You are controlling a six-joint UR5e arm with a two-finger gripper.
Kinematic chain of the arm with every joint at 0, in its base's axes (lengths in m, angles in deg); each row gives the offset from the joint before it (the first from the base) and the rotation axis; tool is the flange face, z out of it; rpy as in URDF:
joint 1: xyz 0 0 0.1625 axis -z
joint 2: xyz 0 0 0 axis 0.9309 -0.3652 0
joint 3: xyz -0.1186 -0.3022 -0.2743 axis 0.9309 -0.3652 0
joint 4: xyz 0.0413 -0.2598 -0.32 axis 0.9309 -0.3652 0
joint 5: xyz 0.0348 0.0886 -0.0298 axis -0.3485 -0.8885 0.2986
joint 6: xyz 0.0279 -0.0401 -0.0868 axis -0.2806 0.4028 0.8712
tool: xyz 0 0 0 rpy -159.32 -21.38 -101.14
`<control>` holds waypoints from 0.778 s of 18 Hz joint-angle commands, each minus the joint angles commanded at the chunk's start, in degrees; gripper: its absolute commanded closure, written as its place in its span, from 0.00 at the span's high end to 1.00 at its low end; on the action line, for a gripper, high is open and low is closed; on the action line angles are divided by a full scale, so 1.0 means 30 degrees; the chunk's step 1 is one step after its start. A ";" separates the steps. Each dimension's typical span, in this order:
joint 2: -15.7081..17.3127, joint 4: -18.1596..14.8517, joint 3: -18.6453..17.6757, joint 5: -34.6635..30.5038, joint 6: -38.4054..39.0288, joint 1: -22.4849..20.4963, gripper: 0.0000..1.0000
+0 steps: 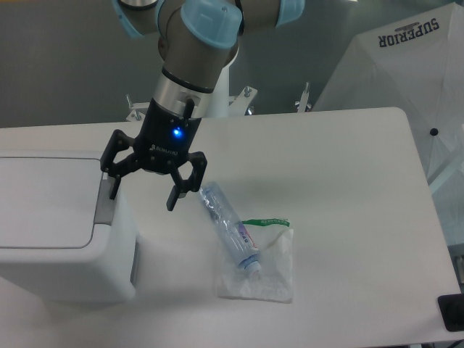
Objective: Open the trash can
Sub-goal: 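Lower the gripper fingers onto the edge of the trash can lid, then lift the lid edge upward with the gripper, then raise the gripper away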
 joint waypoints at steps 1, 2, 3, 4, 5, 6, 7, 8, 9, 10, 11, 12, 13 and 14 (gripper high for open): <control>-0.0029 0.0000 0.0000 0.0000 0.0000 0.0000 1.00; -0.0116 0.0000 -0.0029 0.0000 0.0000 0.0000 1.00; -0.0146 0.0000 -0.0029 -0.0029 -0.0029 0.0029 1.00; -0.0233 0.0000 -0.0029 -0.0029 -0.0029 0.0029 1.00; -0.0263 0.0000 0.0000 -0.0029 -0.0029 0.0145 1.00; -0.0293 0.0000 0.0000 -0.0058 -0.0058 0.0175 1.00; -0.0293 0.0000 -0.0029 -0.0059 -0.0059 0.0205 1.00; -0.0293 0.0000 -0.0029 -0.0059 -0.0059 0.0205 1.00; -0.0293 0.0000 -0.0029 -0.0059 -0.0059 0.0176 1.00; -0.0322 0.0000 -0.0029 -0.0059 -0.0059 0.0205 1.00; -0.0351 0.0000 -0.0029 -0.0059 -0.0088 0.0205 1.00; -0.0381 0.0000 -0.0029 -0.0088 -0.0088 0.0205 1.00; -0.0410 0.0000 -0.0029 -0.0088 -0.0088 0.0205 1.00; -0.0410 0.0000 -0.0029 -0.0088 -0.0088 0.0205 1.00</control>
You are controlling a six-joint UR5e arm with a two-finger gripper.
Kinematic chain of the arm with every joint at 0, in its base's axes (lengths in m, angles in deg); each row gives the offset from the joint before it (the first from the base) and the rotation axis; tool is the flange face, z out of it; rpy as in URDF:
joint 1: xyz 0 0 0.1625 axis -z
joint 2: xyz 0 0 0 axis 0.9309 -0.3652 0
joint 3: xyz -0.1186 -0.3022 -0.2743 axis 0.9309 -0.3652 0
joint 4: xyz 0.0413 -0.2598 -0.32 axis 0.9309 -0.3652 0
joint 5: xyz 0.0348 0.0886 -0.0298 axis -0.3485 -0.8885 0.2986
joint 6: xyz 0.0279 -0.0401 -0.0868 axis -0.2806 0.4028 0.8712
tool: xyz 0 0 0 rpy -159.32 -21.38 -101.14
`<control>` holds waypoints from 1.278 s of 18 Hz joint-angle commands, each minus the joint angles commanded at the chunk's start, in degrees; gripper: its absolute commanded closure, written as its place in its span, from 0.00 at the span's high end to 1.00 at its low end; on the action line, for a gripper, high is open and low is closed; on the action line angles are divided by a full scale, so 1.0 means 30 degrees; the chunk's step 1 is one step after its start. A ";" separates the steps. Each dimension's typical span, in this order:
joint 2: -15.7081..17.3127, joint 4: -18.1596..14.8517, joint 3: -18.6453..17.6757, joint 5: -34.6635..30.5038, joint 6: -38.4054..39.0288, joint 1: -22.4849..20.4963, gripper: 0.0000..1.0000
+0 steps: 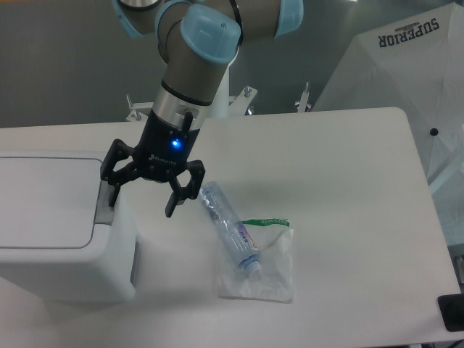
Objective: Open the trash can
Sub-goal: 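Lift the lid edge upward with the gripper, then raise the gripper away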
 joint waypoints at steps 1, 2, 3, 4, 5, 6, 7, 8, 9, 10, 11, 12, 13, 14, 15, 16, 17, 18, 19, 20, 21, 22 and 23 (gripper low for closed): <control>0.0000 0.0000 0.0000 0.0000 0.0000 0.0000 1.00; 0.0000 0.0000 0.0000 0.0000 0.0000 0.0000 1.00; 0.0000 0.0000 0.0000 0.0000 -0.0029 0.0000 1.00; 0.0000 0.0000 0.0000 0.0000 -0.0029 0.0000 1.00; -0.0029 0.0000 0.0000 0.0000 -0.0029 0.0000 1.00; -0.0029 0.0000 0.0000 0.0000 -0.0029 0.0000 1.00; 0.0029 0.0000 0.0087 0.0000 0.0000 0.0000 1.00; 0.0116 0.0000 0.0262 0.0000 0.0029 0.0000 1.00; 0.0233 0.0029 0.0409 0.0029 -0.0116 0.0029 1.00; 0.0495 0.0029 0.0555 0.0000 -0.0175 0.0000 1.00; 0.0759 0.0029 0.0702 0.0000 -0.0292 0.0000 1.00; 0.0849 0.0029 0.0848 0.0000 -0.0322 -0.0145 1.00; 0.0937 0.0029 0.1227 0.0000 -0.0351 -0.0291 1.00; 0.1025 0.0000 0.1549 0.0000 -0.0323 -0.0728 1.00; 0.1025 0.0000 0.1901 0.0000 -0.0322 -0.1283 1.00; 0.0996 0.0000 0.2310 -0.0029 -0.0380 -0.1724 1.00; 0.0938 0.0029 0.2691 -0.0087 -0.0497 -0.2135 1.00; 0.0792 0.0000 0.3130 -0.0146 -0.0730 -0.2487 1.00; 0.0646 0.0000 0.3425 -0.0146 -0.1167 -0.2867 1.00; 0.0558 0.0000 0.3486 -0.0233 -0.1665 -0.3248 1.00; 0.0412 -0.0029 0.3631 -0.0582 -0.2279 -0.3571 1.00; 0.0410 -0.0029 0.3749 -0.0963 -0.2720 -0.3893 1.00; 0.0410 -0.0029 0.3837 -0.1199 -0.2870 -0.4215 1.00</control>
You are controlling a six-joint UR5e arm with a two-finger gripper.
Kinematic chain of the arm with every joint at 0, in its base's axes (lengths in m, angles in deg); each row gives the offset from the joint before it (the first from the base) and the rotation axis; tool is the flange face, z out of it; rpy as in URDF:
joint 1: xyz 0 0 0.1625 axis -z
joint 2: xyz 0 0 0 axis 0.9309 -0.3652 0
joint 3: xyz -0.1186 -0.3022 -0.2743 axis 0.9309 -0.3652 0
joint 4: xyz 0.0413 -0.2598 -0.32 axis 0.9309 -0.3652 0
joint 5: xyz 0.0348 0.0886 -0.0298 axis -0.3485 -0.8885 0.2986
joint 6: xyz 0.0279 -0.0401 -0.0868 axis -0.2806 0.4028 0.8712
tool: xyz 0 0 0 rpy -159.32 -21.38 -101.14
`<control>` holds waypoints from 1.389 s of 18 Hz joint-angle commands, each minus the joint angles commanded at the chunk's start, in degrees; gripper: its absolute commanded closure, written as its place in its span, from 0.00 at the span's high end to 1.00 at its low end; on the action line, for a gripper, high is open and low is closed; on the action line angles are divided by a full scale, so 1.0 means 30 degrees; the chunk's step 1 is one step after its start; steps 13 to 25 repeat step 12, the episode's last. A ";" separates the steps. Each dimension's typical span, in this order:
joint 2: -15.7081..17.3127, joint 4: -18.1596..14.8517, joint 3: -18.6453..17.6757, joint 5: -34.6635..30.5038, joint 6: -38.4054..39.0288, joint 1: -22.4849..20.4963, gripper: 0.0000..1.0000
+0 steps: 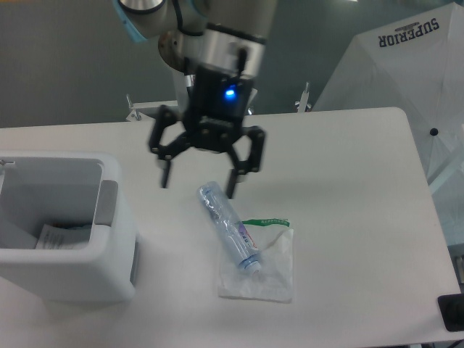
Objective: Open the trash can
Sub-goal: 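Lift the lid edge upward with the gripper, then raise the gripper away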
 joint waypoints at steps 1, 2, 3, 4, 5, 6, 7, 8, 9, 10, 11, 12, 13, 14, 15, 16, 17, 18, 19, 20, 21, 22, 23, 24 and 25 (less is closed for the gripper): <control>0.0000 0.0000 0.0233 -0.0002 -0.0030 -0.0235 1.00; -0.0058 0.0000 0.0496 -0.0118 -0.0060 -0.0470 1.00; -0.0146 0.0000 0.0702 -0.0323 -0.0060 -0.0675 1.00; -0.0175 0.0000 0.0849 -0.0557 -0.0205 -0.0822 1.00; -0.0176 -0.0058 0.0850 -0.0907 -0.0758 -0.0998 1.00; -0.0060 -0.0088 0.0792 -0.1491 -0.1575 -0.1057 1.00; 0.0057 -0.0146 0.0734 -0.2251 -0.2425 -0.1058 1.00; 0.0117 -0.0146 0.0617 -0.3012 -0.3245 -0.1058 1.00; 0.0175 -0.0204 0.0587 -0.3745 -0.3920 -0.1029 1.00; 0.0176 -0.0292 0.0529 -0.4332 -0.4304 -0.1000 1.00; 0.0147 -0.0351 0.0528 -0.4599 -0.4366 -0.0912 1.00; 0.0146 -0.0381 0.0499 -0.4631 -0.4367 -0.0882 1.00; 0.0146 -0.0381 0.0499 -0.4631 -0.4367 -0.0882 1.00; 0.0146 -0.0381 0.0499 -0.4631 -0.4367 -0.0882 1.00; 0.0146 -0.0381 0.0499 -0.4631 -0.4367 -0.0882 1.00; 0.0146 -0.0381 0.0499 -0.4631 -0.4367 -0.0882 1.00; 0.0146 -0.0381 0.0499 -0.4631 -0.4367 -0.0882 1.00; 0.0146 -0.0381 0.0499 -0.4631 -0.4367 -0.0882 1.00; 0.0146 -0.0381 0.0499 -0.4631 -0.4367 -0.0882 1.00; 0.0146 -0.0381 0.0499 -0.4631 -0.4367 -0.0882 1.00; 0.0146 -0.0381 0.0499 -0.4631 -0.4367 -0.0882 1.00; 0.0146 -0.0381 0.0499 -0.4631 -0.4367 -0.0882 1.00; 0.0146 -0.0381 0.0499 -0.4631 -0.4367 -0.0882 1.00; 0.0146 -0.0381 0.0499 -0.4631 -0.4367 -0.0882 1.00; 0.0146 -0.0381 0.0499 -0.4631 -0.4367 -0.0882 1.00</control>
